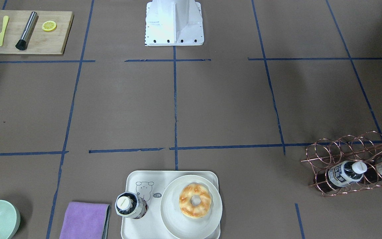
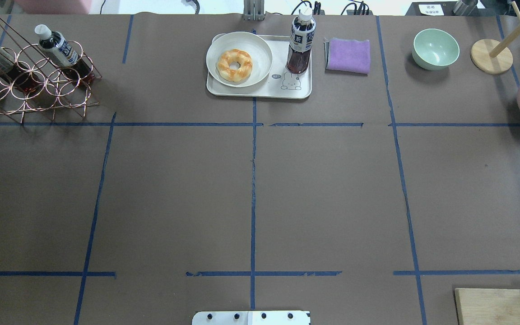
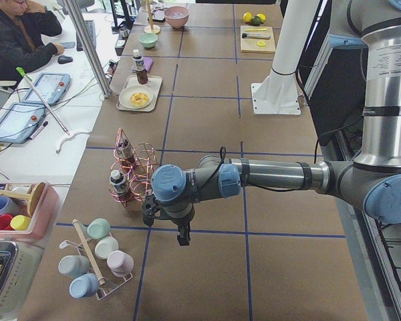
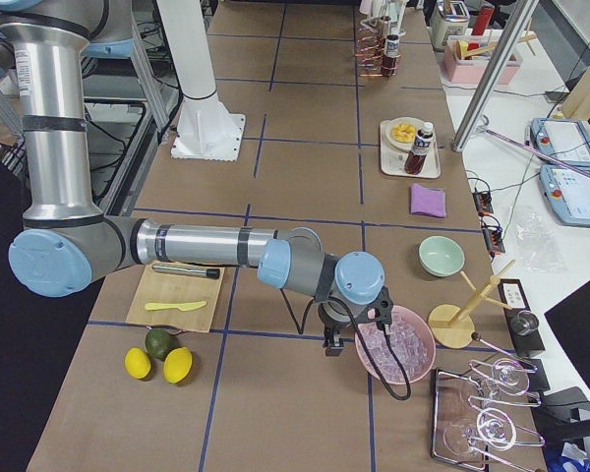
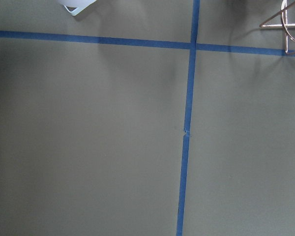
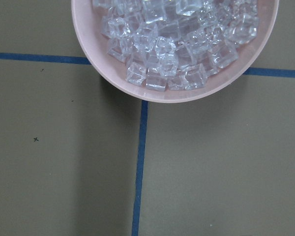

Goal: Place tea on tray

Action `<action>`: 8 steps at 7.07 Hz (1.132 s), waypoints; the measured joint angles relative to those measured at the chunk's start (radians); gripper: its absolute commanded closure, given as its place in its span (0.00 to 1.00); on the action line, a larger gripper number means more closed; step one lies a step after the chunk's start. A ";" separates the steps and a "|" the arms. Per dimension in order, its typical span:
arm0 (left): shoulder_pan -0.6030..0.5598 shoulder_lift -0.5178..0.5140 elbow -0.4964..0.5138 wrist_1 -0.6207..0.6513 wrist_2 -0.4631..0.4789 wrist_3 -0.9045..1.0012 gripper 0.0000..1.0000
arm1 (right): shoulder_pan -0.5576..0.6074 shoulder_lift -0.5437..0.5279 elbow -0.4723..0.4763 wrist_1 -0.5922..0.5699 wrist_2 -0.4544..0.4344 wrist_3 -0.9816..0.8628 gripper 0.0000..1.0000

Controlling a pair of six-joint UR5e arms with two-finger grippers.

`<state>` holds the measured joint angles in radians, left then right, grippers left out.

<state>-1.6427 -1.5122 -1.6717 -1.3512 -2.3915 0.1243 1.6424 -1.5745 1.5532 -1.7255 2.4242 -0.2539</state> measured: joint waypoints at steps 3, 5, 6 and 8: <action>0.001 -0.002 0.003 -0.002 0.000 -0.001 0.00 | 0.008 -0.003 0.016 0.091 0.000 0.120 0.00; 0.001 -0.005 0.003 -0.002 0.000 -0.002 0.00 | 0.011 -0.003 0.019 0.103 0.000 0.129 0.00; 0.001 -0.006 0.004 -0.002 0.000 -0.002 0.00 | 0.012 -0.002 0.019 0.104 -0.001 0.130 0.00; 0.001 -0.008 0.005 -0.003 0.000 -0.002 0.00 | 0.011 -0.002 0.019 0.104 -0.001 0.130 0.00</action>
<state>-1.6414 -1.5203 -1.6664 -1.3540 -2.3915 0.1227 1.6538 -1.5765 1.5723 -1.6215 2.4237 -0.1243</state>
